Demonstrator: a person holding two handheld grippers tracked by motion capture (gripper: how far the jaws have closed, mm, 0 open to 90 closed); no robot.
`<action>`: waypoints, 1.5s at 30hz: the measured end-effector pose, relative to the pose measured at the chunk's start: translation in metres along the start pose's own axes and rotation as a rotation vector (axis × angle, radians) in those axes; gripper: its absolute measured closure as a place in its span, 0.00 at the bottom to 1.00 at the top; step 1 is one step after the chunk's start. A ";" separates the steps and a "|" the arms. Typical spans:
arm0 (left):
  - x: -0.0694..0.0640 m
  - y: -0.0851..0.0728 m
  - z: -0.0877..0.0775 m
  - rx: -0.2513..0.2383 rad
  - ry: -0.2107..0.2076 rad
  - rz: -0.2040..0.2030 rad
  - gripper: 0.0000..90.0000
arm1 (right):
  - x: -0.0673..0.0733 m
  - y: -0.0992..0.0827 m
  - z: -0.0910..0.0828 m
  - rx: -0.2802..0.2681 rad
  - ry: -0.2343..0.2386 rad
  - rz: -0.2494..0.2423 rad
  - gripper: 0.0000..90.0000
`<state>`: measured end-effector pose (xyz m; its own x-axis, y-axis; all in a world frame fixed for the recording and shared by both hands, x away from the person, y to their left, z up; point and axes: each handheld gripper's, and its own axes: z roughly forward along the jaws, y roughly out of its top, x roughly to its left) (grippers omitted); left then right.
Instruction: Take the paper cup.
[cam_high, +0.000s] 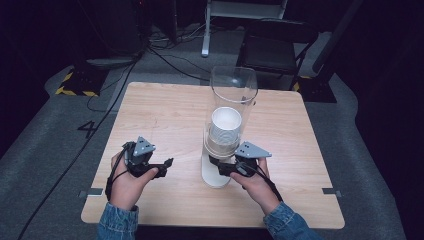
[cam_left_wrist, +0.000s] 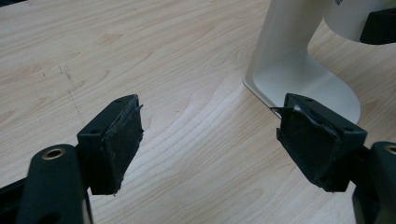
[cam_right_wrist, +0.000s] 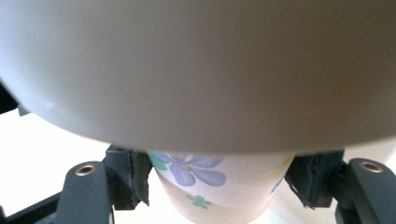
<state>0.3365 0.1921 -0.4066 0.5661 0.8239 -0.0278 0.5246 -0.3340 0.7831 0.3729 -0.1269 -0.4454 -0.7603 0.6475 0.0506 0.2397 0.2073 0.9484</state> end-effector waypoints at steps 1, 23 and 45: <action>0.000 0.000 0.000 0.000 -0.001 0.000 0.25 | 0.000 0.000 0.000 0.003 0.002 -0.006 0.37; 0.000 -0.001 -0.003 -0.005 -0.011 -0.003 0.25 | -0.011 -0.006 0.001 -0.024 -0.020 -0.105 0.37; 0.000 0.000 -0.002 -0.001 -0.010 0.004 0.25 | -0.005 -0.011 0.008 -0.052 0.007 -0.028 0.38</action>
<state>0.3351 0.1929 -0.4051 0.5744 0.8180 -0.0305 0.5214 -0.3369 0.7840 0.3783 -0.1266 -0.4587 -0.7707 0.6366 0.0258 0.1866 0.1868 0.9645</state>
